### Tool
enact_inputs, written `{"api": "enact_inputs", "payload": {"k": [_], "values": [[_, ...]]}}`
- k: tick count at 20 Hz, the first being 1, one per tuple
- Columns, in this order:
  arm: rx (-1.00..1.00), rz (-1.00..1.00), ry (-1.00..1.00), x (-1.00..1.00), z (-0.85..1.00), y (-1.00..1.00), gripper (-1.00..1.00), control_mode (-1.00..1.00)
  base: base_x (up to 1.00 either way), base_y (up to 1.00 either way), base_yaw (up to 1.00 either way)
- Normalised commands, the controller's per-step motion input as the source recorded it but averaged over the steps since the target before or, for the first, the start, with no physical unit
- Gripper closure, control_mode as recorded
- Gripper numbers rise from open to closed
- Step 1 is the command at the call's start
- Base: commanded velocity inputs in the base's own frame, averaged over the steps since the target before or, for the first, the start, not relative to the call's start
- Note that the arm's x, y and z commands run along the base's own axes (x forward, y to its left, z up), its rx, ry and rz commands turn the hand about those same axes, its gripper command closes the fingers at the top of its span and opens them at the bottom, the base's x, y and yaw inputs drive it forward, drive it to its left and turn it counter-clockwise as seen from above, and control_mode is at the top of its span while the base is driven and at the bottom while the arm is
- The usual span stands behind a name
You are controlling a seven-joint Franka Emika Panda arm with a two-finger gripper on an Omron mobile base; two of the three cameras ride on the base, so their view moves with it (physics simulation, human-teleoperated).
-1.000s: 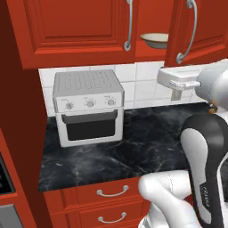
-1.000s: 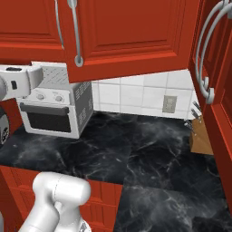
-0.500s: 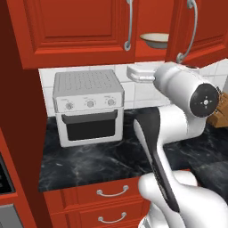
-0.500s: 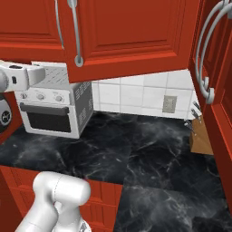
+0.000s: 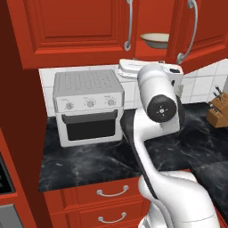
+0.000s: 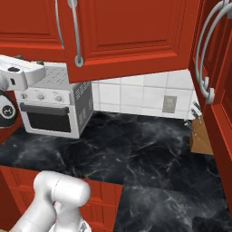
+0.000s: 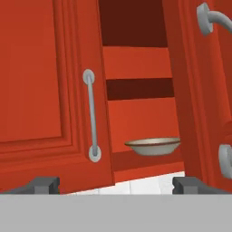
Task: Move the bowls from the cabinet to the plates on the dining table.
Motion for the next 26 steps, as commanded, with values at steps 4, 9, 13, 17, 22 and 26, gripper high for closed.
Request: {"api": "enact_inputs", "payload": {"k": [4,9,13,17,22,26], "values": [[0.00,-0.08,-0.16,0.30,-0.01,0.00,-1.00,-1.00,0.00,0.00,0.00],[0.00,-0.08,-0.11,0.36,0.00,-0.05,-1.00,-1.00,0.00,0.00,0.00],[0.01,-0.09,-0.01,0.34,0.00,-0.12,-1.00,-1.00,0.00,0.00,0.00],[0.02,-0.11,0.00,0.36,0.00,-0.08,-1.00,-1.00,0.00,0.00,0.00],[0.01,-0.11,0.00,0.47,0.00,-0.01,-1.00,-1.00,0.00,0.00,0.00],[0.02,-0.09,0.00,0.45,0.00,-0.10,-1.00,-1.00,0.00,0.00,0.00]]}}
